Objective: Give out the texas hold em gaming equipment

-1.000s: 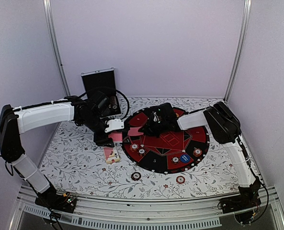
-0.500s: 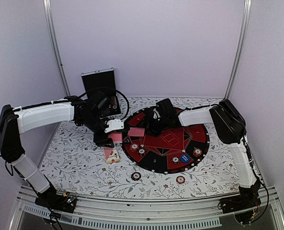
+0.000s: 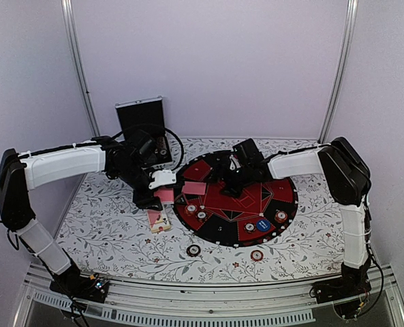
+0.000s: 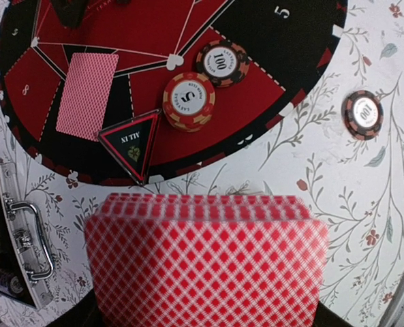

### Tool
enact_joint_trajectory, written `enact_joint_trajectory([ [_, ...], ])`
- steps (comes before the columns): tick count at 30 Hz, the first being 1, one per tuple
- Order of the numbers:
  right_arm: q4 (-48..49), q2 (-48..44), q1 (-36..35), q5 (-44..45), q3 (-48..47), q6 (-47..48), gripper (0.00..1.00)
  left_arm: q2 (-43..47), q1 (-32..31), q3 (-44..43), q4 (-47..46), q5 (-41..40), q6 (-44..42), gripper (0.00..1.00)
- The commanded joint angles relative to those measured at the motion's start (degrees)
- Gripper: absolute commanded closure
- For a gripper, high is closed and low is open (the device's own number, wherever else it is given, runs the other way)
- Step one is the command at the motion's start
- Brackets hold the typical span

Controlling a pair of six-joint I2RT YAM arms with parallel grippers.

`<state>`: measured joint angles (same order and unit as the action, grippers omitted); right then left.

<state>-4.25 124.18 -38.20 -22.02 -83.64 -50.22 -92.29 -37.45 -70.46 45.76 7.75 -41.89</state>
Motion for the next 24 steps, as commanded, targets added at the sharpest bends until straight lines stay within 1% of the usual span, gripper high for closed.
enact_joint_trajectory([
  [1, 9.72, -6.23, -1.18, -7.67, 3.59, -4.77, 0.10, 0.46, 0.36, -2.00, 0.05, 1.11, 0.50, 1.00],
  [3, 12.80, -7.12, -2.39, -11.70, 4.39, -6.83, 0.08, 0.37, 0.36, -2.37, 0.18, 1.13, 0.49, 1.00],
  [6, 18.29, -7.14, -4.25, -16.63, 5.81, -10.46, 0.08, 0.28, 0.36, -2.90, 0.05, 1.05, 0.66, 1.00],
  [11, 26.53, -5.44, -6.98, -21.15, 6.96, -16.21, 0.08, 0.11, 0.36, -3.52, -0.22, 1.07, 0.87, 1.00],
  [18, 32.63, -2.63, -9.37, -24.32, 5.74, -20.67, 0.09, -0.04, 0.28, -3.86, -0.14, 0.86, 0.91, 1.00],
  [24, 33.21, 0.46, -10.18, -25.23, 2.39, -22.23, 0.11, -0.15, 0.06, -4.34, -0.14, 1.10, 0.93, 1.00],
])
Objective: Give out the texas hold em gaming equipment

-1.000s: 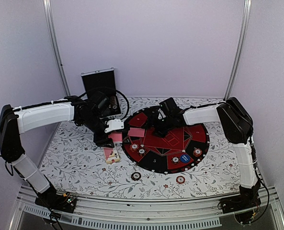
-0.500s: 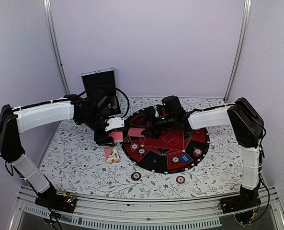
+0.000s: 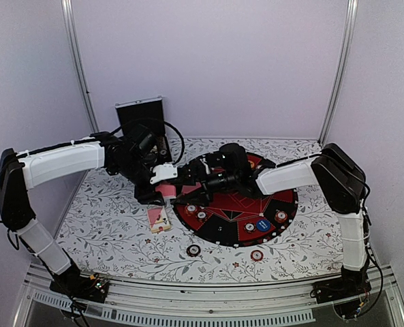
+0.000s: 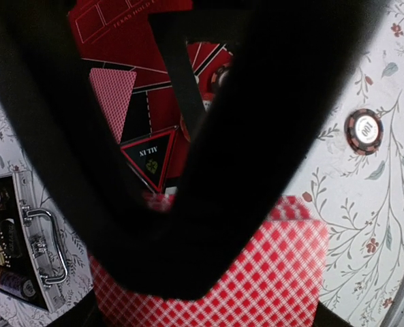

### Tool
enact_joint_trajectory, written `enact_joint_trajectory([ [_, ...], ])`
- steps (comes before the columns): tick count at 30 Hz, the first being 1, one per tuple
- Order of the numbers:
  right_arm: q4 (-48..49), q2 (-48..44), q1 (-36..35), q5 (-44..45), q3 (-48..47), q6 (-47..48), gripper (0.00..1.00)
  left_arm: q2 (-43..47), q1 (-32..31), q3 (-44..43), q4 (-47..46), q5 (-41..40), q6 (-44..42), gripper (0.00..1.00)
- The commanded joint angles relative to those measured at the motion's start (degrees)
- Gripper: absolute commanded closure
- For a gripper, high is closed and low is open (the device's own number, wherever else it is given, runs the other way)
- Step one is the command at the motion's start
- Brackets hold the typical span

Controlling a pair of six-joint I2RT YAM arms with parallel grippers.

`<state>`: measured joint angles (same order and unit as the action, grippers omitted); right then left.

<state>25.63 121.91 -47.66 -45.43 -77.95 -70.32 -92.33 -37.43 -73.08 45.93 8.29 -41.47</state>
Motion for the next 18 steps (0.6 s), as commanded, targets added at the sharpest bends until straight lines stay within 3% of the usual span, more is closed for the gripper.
enact_joint_trajectory([
  [1, 3.45, 3.30, -0.95, -1.99, -3.94, -2.34, 0.11, -0.12, -0.01, -1.79, -0.32, 0.58, 0.56, 1.00],
  [18, 4.56, 12.72, -2.99, -2.35, -15.29, -7.17, 0.17, -1.00, -0.54, -3.38, 0.43, 2.72, 1.31, 1.00],
])
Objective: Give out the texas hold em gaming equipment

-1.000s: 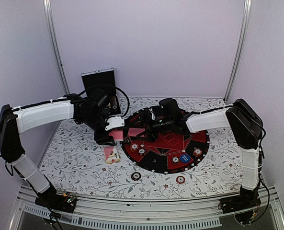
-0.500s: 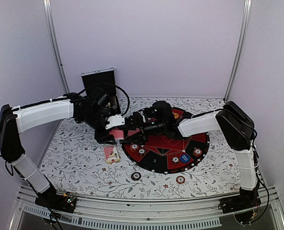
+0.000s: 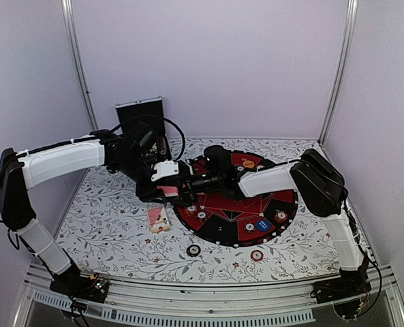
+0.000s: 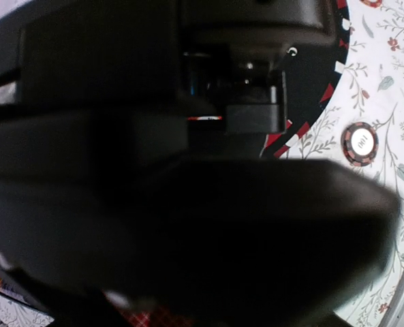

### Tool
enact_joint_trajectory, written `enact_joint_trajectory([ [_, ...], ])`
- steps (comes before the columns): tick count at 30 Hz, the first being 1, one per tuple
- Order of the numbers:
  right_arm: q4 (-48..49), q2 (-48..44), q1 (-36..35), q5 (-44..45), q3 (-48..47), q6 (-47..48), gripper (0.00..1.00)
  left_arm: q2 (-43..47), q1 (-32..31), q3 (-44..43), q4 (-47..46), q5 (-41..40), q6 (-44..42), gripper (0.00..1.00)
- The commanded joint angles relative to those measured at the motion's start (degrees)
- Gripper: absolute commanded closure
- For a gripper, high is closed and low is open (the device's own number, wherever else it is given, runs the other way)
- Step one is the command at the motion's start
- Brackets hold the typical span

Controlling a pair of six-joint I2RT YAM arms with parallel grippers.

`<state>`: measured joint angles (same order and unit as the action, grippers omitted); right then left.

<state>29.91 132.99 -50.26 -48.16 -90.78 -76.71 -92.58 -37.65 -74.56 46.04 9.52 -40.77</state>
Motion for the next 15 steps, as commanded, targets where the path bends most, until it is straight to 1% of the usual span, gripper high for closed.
enact_joint_trajectory([
  [1, 0.03, 1.87, -0.38, 0.55, -2.61, -0.80, 0.18, -0.76, -0.32, -1.90, 0.43, 1.71, 0.61, 1.00],
  [8, -1.07, 2.57, -0.37, 0.90, -2.75, -0.21, 0.24, -0.52, -0.41, -1.80, 0.50, 1.66, 0.62, 1.00],
  [15, -1.34, 1.04, 0.77, 1.86, 1.13, 0.57, 0.38, -0.15, -0.41, -2.25, 0.97, 1.73, 0.48, 1.00],
])
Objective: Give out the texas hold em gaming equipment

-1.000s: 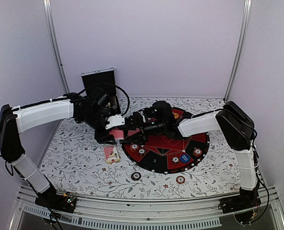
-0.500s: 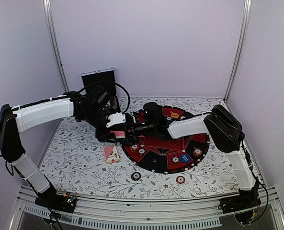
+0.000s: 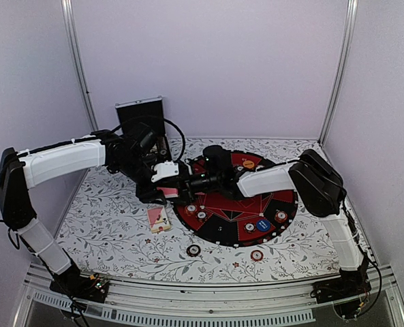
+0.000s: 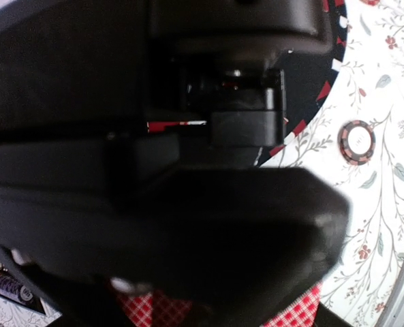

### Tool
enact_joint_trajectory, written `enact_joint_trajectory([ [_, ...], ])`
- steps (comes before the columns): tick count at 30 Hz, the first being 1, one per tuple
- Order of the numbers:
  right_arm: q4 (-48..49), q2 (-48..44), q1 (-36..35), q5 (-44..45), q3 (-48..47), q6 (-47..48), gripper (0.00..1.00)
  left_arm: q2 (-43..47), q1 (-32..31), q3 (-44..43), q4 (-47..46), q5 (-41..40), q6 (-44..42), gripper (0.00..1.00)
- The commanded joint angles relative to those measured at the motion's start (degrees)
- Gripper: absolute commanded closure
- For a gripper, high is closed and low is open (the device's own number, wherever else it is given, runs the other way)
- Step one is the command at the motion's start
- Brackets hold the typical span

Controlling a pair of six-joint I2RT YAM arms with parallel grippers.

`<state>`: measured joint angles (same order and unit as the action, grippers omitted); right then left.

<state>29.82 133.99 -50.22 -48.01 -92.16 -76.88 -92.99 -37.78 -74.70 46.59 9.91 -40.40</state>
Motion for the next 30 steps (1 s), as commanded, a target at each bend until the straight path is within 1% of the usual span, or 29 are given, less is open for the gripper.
enact_joint_trajectory([
  [1, -1.34, -0.52, 0.88, 1.88, 3.08, 0.90, 0.39, 0.33, -0.28, -2.12, 0.55, 1.39, 0.14, 1.00],
  [8, -1.76, -4.08, 2.43, 2.63, 7.73, 2.83, 0.41, 0.64, -0.28, -2.32, 0.80, 0.95, -0.11, 1.00],
  [12, -1.53, -4.99, 2.50, 2.24, 8.39, 3.14, 0.49, 0.40, -0.28, -2.38, 0.81, 0.82, -0.11, 1.00],
  [21, -1.94, -8.37, 3.88, 2.55, 12.34, 4.06, 0.61, 0.31, -0.28, -2.21, 0.77, 0.22, -0.26, 1.00],
  [30, -3.96, -10.88, 4.69, 2.33, 13.18, 5.56, 0.75, -0.17, -0.28, -2.43, 0.79, -0.39, -0.27, 1.00],
])
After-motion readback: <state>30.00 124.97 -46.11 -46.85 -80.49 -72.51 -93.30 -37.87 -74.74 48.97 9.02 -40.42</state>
